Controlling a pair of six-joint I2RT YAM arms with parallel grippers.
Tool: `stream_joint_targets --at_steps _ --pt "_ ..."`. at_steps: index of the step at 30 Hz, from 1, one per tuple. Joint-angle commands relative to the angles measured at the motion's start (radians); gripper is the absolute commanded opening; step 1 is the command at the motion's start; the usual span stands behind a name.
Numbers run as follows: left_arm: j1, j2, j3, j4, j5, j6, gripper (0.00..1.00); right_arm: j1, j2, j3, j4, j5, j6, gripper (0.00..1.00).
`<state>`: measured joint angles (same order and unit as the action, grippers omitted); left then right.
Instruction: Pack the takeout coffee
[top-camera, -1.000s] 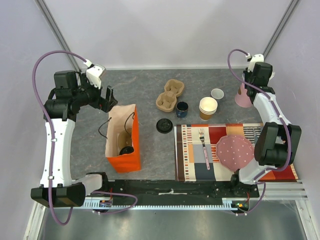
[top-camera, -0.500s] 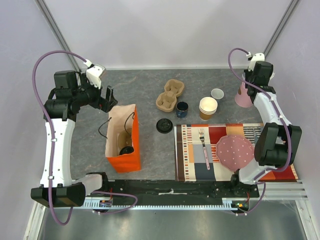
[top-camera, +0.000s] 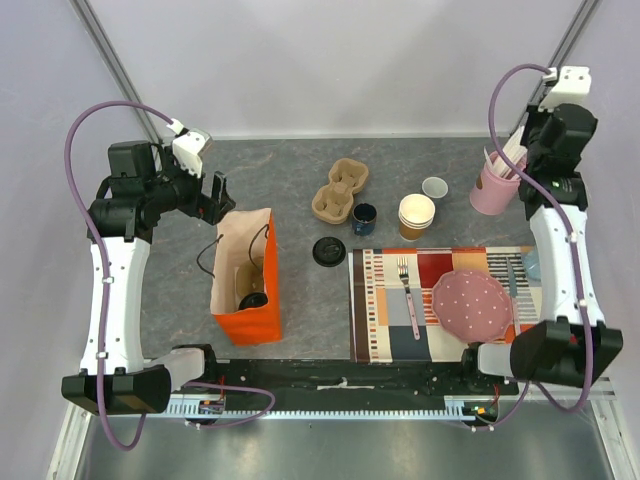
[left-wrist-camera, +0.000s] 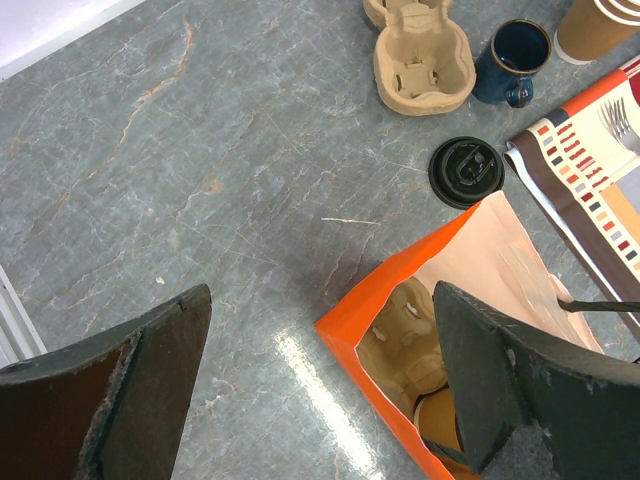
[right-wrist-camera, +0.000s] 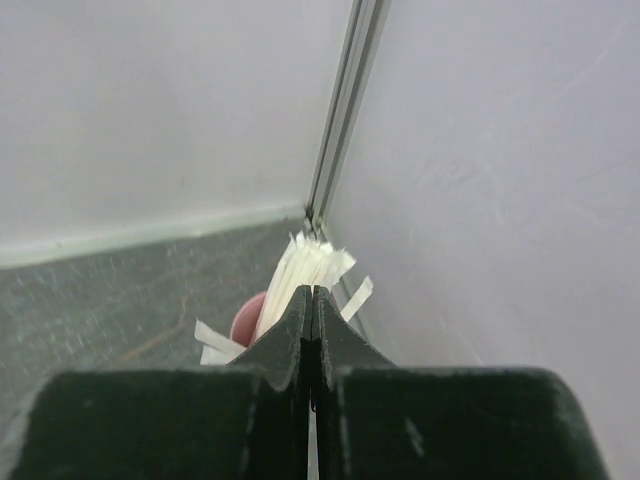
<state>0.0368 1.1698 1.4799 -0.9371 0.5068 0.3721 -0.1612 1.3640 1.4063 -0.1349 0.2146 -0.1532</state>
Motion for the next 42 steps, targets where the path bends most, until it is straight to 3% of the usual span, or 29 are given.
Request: stream_joint_targets --at_steps 1,10,13,14,16,17,23,27,31,36,38,42 --pt "-0.005 -0.013 0.005 0.017 0.013 0.016 0.98 0.002 -0.095 0.042 0.047 -0.041 0.041 0.00" --pt "-0.003 -0.016 -0.001 0.018 0.015 0.014 0.98 0.025 -0.192 0.063 0.107 -0.208 0.144 0.00" --pt "-0.005 -0.015 0.000 0.017 0.015 0.016 0.98 0.040 -0.197 0.095 0.126 -0.377 0.235 0.00" --pt "-0.003 -0.016 0.000 0.017 0.015 0.016 0.98 0.064 -0.191 0.112 0.155 -0.496 0.256 0.00" --pt "-0.005 -0.015 -0.001 0.020 0.016 0.013 0.98 0.113 -0.149 0.179 0.150 -0.594 0.293 0.00" --pt "-0.005 -0.015 -0.001 0.021 0.016 0.014 0.98 0.190 -0.132 0.200 0.150 -0.685 0.316 0.00" --pt "-0.005 -0.019 -0.006 0.026 0.018 0.008 0.98 0.481 -0.014 0.319 0.159 -0.878 0.357 0.00" --pt "-0.003 -0.028 -0.012 0.027 0.004 0.013 0.98 0.595 0.047 0.358 0.201 -0.986 0.458 0.00" --pt "-0.003 -0.030 -0.015 0.026 -0.005 0.016 0.98 0.695 0.153 0.523 -0.032 -1.031 0.338 0.00" --pt "-0.002 -0.027 -0.010 0.026 -0.008 0.017 0.98 0.781 0.341 0.773 -0.466 -1.052 0.183 0.00" --pt "-0.005 -0.027 -0.012 0.026 -0.008 0.019 0.98 0.822 0.398 0.916 -0.637 -0.996 0.083 0.00" --pt "-0.003 -0.030 -0.013 0.026 -0.011 0.019 0.98 0.845 0.474 1.008 -0.736 -0.928 0.020 0.00"
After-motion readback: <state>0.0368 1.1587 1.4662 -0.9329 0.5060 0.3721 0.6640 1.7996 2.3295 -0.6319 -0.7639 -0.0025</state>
